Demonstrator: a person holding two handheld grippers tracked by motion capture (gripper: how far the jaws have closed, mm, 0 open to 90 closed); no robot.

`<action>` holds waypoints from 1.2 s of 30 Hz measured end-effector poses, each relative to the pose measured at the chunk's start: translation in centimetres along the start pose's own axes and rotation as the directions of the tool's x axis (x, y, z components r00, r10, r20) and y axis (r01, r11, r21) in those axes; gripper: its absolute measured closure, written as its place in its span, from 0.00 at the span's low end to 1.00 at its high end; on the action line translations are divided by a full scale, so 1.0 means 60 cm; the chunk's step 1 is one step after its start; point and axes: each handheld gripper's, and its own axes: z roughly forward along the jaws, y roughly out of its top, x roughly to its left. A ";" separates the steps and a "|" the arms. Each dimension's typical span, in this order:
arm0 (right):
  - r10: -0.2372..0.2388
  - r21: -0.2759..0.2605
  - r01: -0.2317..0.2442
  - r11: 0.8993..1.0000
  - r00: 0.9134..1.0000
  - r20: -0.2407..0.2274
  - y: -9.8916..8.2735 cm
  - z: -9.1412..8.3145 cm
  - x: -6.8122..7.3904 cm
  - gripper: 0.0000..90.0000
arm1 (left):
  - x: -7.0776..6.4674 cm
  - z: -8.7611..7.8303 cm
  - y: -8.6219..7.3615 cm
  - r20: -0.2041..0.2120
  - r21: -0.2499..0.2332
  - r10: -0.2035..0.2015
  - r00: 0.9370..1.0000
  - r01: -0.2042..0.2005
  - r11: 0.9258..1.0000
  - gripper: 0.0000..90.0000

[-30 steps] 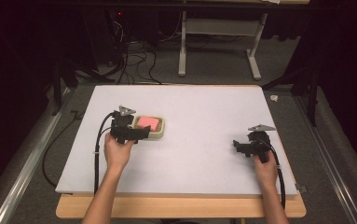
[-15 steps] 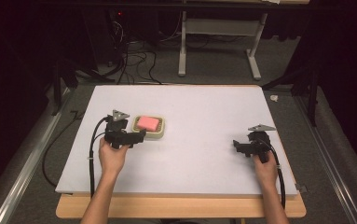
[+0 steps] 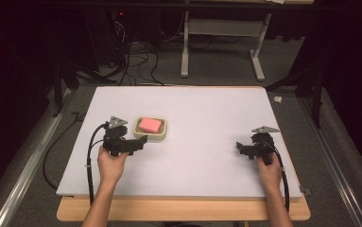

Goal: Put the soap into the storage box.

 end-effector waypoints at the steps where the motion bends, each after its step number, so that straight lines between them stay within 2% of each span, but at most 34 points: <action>1: 0.000 0.000 0.000 1.000 1.000 0.000 0.000 0.000 0.000 0.15 | 0.000 0.000 0.000 0.000 0.000 0.000 1.000 0.000 1.000 0.17; 23: 0.001 0.000 -0.001 1.000 1.000 0.000 0.000 0.000 0.000 0.15 | -0.005 0.000 -0.036 0.001 0.015 0.004 1.000 -0.004 1.000 0.17; 36: -0.002 -0.001 0.002 1.000 1.000 0.001 0.000 0.000 0.000 0.15 | -0.005 0.007 -0.055 -0.005 0.040 0.008 1.000 -0.008 0.999 0.17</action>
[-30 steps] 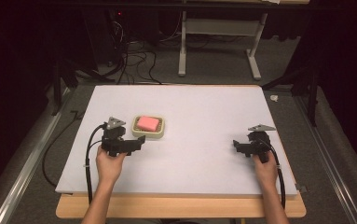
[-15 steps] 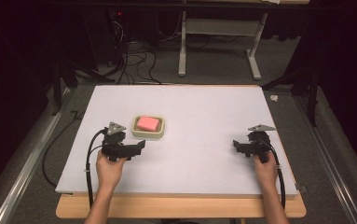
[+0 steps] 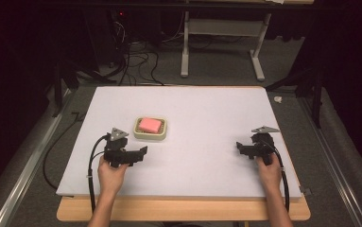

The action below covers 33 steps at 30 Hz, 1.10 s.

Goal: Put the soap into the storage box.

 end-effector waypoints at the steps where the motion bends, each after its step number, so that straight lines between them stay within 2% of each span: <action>1: 0.003 0.001 -0.003 1.000 1.000 0.000 0.000 0.000 0.000 0.15 | 0.001 0.001 -0.001 -0.001 0.001 -0.001 1.000 0.001 1.000 0.17; 21: 0.002 0.000 -0.002 1.000 1.000 0.000 0.000 0.000 0.000 0.15 | 0.012 0.018 -0.027 -0.024 0.038 -0.021 0.999 0.022 0.999 0.17; 25: 0.002 0.000 -0.002 1.000 1.000 0.001 0.000 0.000 0.000 0.15 | 0.012 0.022 -0.029 -0.041 0.047 -0.006 0.999 0.008 0.999 0.17; 33: 0.003 0.001 -0.003 1.000 1.000 0.000 0.000 0.000 0.000 0.15 | 0.016 0.036 -0.038 -0.040 0.061 -0.027 0.999 0.029 0.998 0.17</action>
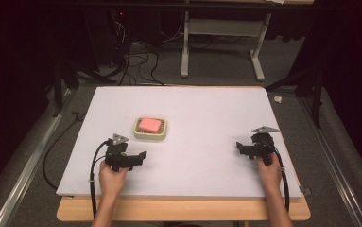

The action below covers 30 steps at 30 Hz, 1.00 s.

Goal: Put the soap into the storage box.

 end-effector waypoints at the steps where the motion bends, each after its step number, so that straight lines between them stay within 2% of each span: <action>1: -0.001 -0.001 0.001 1.000 1.000 0.000 0.000 0.000 0.000 0.15 | -0.001 0.004 -0.001 0.001 0.005 0.001 1.000 -0.001 1.000 0.17; 8: -0.001 -0.001 0.001 1.000 1.000 0.000 0.000 0.000 0.000 0.15 | -0.002 0.016 -0.006 -0.002 0.016 0.000 1.000 0.000 1.000 0.17; 16: 0.000 0.000 0.000 1.000 1.000 0.000 0.000 0.000 0.000 0.15 | -0.006 0.032 -0.008 -0.028 0.032 0.023 0.999 -0.022 0.999 0.17; 19: -0.001 -0.001 0.001 1.000 1.000 0.000 0.000 0.000 0.000 0.15 | -0.008 0.043 -0.009 -0.047 0.040 0.043 0.998 -0.041 0.998 0.17; 24: -0.001 0.000 0.001 1.000 1.000 0.000 0.000 0.000 0.000 0.15 | -0.009 0.054 -0.014 -0.055 0.034 0.037 0.998 -0.035 0.999 0.17; 30: -0.001 0.000 0.001 1.000 1.000 0.000 0.000 0.000 0.000 0.15 | -0.011 0.060 -0.018 -0.089 0.007 0.056 0.994 -0.055 0.998 0.17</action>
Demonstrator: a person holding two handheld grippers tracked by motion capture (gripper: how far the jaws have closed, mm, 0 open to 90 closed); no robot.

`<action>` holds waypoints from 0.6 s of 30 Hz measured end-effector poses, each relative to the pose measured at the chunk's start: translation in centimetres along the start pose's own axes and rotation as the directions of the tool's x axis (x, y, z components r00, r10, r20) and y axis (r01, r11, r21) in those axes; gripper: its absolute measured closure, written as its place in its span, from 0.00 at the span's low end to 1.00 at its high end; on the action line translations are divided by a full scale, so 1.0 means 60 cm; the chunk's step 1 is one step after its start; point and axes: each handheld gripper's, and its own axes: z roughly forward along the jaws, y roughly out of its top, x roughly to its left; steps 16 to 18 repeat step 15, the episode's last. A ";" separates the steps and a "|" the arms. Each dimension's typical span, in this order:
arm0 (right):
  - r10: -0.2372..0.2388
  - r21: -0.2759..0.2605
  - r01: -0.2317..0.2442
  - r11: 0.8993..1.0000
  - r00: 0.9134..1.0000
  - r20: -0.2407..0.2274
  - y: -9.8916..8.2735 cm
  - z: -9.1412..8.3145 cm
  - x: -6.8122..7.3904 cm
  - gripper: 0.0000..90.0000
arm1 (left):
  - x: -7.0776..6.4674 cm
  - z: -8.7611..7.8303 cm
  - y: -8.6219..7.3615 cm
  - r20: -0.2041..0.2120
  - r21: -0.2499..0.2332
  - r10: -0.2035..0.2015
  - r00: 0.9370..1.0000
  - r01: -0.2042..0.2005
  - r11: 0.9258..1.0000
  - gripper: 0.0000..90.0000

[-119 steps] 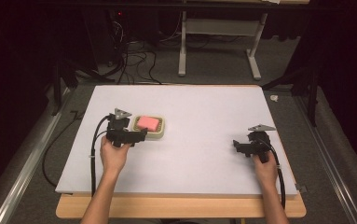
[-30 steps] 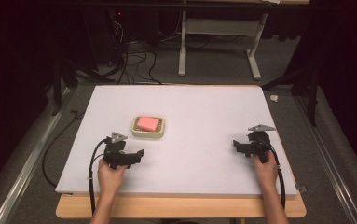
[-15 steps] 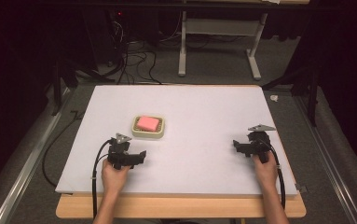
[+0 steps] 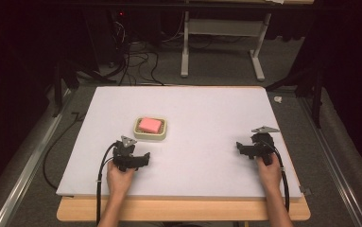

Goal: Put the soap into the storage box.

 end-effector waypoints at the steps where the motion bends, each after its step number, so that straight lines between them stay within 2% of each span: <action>1: 0.000 0.000 0.000 1.000 1.000 0.000 0.000 0.000 0.000 0.15 | -0.002 0.001 -0.002 -0.005 -0.010 0.007 1.000 -0.007 1.000 0.16; 18: 0.000 0.000 0.000 1.000 1.000 0.000 0.000 0.000 0.000 0.15 | -0.001 0.001 -0.004 -0.004 -0.017 0.003 1.000 -0.003 1.000 0.16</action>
